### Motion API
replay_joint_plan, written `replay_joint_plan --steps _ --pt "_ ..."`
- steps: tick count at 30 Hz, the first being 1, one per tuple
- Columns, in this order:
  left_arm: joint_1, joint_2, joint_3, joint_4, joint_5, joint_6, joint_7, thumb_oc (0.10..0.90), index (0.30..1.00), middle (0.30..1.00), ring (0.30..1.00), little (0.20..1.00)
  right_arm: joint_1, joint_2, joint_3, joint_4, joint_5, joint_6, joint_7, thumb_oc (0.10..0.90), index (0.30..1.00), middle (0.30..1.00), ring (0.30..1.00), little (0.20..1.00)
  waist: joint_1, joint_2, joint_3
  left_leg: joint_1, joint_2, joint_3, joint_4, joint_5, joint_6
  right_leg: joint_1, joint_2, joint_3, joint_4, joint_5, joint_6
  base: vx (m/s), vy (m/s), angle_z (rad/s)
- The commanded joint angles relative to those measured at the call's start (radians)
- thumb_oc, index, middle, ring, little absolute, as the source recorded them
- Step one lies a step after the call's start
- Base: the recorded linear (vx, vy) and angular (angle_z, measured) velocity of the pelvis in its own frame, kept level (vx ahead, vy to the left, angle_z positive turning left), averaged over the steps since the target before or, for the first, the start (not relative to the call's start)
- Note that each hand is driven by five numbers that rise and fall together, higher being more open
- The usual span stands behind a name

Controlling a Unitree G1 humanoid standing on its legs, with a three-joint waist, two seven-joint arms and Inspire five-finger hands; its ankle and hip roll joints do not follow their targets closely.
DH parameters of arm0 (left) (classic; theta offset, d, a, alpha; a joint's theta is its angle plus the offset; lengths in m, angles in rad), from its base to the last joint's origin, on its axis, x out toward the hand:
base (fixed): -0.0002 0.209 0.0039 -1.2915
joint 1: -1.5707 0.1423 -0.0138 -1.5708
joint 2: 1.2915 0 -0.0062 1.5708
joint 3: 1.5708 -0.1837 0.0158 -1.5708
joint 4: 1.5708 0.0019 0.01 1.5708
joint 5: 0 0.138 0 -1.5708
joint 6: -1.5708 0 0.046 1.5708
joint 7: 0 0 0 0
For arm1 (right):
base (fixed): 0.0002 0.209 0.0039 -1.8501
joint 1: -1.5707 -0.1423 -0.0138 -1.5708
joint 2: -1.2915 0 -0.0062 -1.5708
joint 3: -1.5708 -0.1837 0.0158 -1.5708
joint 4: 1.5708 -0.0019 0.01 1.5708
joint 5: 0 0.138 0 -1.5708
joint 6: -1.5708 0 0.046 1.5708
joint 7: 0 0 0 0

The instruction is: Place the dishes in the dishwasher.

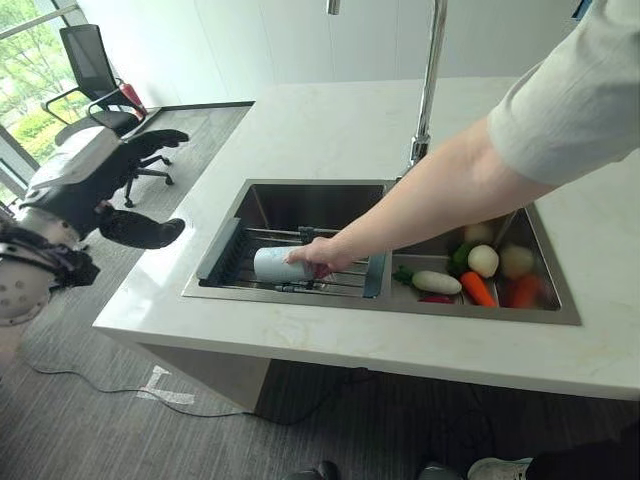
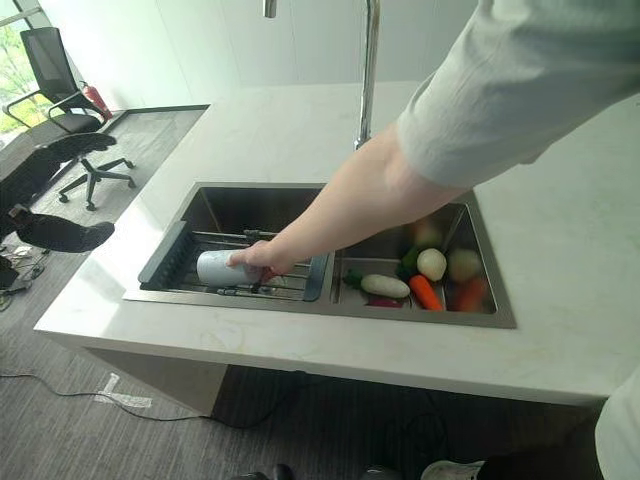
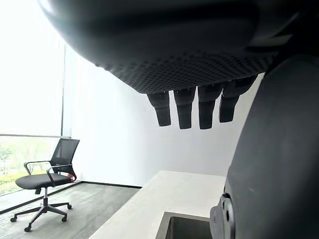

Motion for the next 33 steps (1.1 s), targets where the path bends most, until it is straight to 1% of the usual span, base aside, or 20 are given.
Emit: replay_joint_plan --steps 1,5,10,14,17,20,22,25,31,33 --pt "-0.096 0.001 0.146 0.051 -0.034 -0.018 0.121 0.800 0.900 0.900 0.900 0.900 -0.004 -0.004 -0.009 -0.055 -0.005 -0.001 -0.011 0.800 0.900 0.900 0.900 0.900 -0.006 0.011 -0.002 -0.023 -0.006 -0.033 0.065 -0.161 -0.017 0.116 0.009 -0.042 -0.016 -0.214 0.068 -0.04 0.024 0.10" --pt "-0.035 -0.079 0.157 0.026 0.011 -0.065 0.170 0.800 0.900 0.900 0.900 0.900 -0.004 0.005 -0.005 -0.059 -0.008 -0.006 -0.018 0.800 0.900 0.900 0.900 0.900 0.006 0.004 0.006 -0.021 -0.008 -0.041 0.065 -0.166 -0.019 0.128 0.003 -0.058 -0.016 -0.221 0.069 -0.03 0.016 0.13" --pt "-0.027 -0.129 0.135 -0.018 0.047 -0.072 0.183 0.800 0.900 0.900 0.900 0.900 -0.004 0.007 -0.003 -0.053 -0.008 -0.020 -0.011 0.800 0.900 0.900 0.900 0.900 0.018 -0.003 0.007 -0.021 -0.009 -0.046 0.065 -0.165 -0.020 0.136 0.000 -0.075 -0.016 -0.222 0.069 -0.02 -0.002 0.16" --pt "-0.041 -0.149 0.108 -0.022 0.057 -0.088 0.170 0.800 0.900 0.900 0.900 0.900 -0.008 0.008 0.000 -0.050 -0.014 -0.020 -0.005 0.800 0.900 0.900 0.900 0.900 0.017 -0.006 0.007 -0.022 -0.007 -0.045 0.065 -0.165 -0.021 0.137 0.002 -0.076 -0.016 -0.223 0.069 0.00 0.001 0.01" --pt "-0.083 -0.160 0.043 -0.030 0.063 -0.119 0.107 0.800 0.900 0.900 0.900 0.900 -0.010 0.007 0.004 -0.039 -0.021 -0.021 0.002 0.800 0.900 0.900 0.900 0.900 0.008 -0.008 0.011 -0.022 -0.010 -0.048 0.065 -0.165 -0.018 0.134 0.013 -0.062 -0.016 -0.222 0.066 0.00 0.005 0.06" --pt "-0.167 -0.136 -0.031 -0.038 0.057 -0.165 0.069 0.800 0.900 0.900 0.900 0.900 -0.009 0.004 0.008 -0.002 -0.025 -0.044 0.020 0.800 0.900 0.900 0.900 0.900 -0.010 -0.008 0.008 -0.019 -0.008 -0.041 0.065 -0.167 -0.017 0.130 0.020 -0.048 -0.016 -0.219 0.068 0.05 -0.016 0.01" --pt "-0.209 -0.114 -0.058 -0.028 0.048 -0.177 0.053 0.800 0.900 0.900 0.900 0.900 -0.010 0.002 0.011 0.012 -0.025 -0.051 0.026 0.800 0.900 0.900 0.900 0.900 -0.017 -0.007 0.005 -0.018 -0.003 -0.029 0.065 -0.167 -0.018 0.127 0.019 -0.045 -0.016 -0.216 0.071 0.06 -0.026 -0.06" --pt "-0.267 -0.081 -0.098 -0.010 0.042 -0.178 0.012 0.800 0.900 0.900 0.900 0.900 -0.008 -0.001 0.013 0.031 -0.031 -0.061 0.034 0.800 0.900 0.900 0.900 0.900 -0.035 -0.003 0.002 -0.015 0.007 -0.007 0.065 -0.168 -0.021 0.119 0.013 -0.041 -0.016 -0.211 0.077 0.06 -0.022 -0.13" --pt "-0.369 -0.023 -0.186 0.052 0.029 -0.189 -0.055 0.800 0.900 0.900 0.900 0.900 -0.006 -0.018 0.004 0.057 -0.037 -0.064 0.050 0.800 0.900 0.900 0.900 0.900 -0.066 0.009 0.004 -0.011 0.011 0.017 0.065 -0.169 -0.021 0.104 0.013 -0.016 -0.016 -0.205 0.081 0.06 -0.008 -0.17" --pt "-0.404 -0.007 -0.213 0.063 0.020 -0.175 -0.084 0.800 0.900 0.900 0.900 0.900 -0.002 -0.025 0.001 0.066 -0.047 -0.068 0.057 0.800 0.900 0.900 0.900 0.900 -0.077 0.014 0.007 -0.009 0.009 0.021 0.065 -0.170 -0.021 0.098 0.014 -0.005 -0.016 -0.202 0.083 0.08 0.015 -0.21"
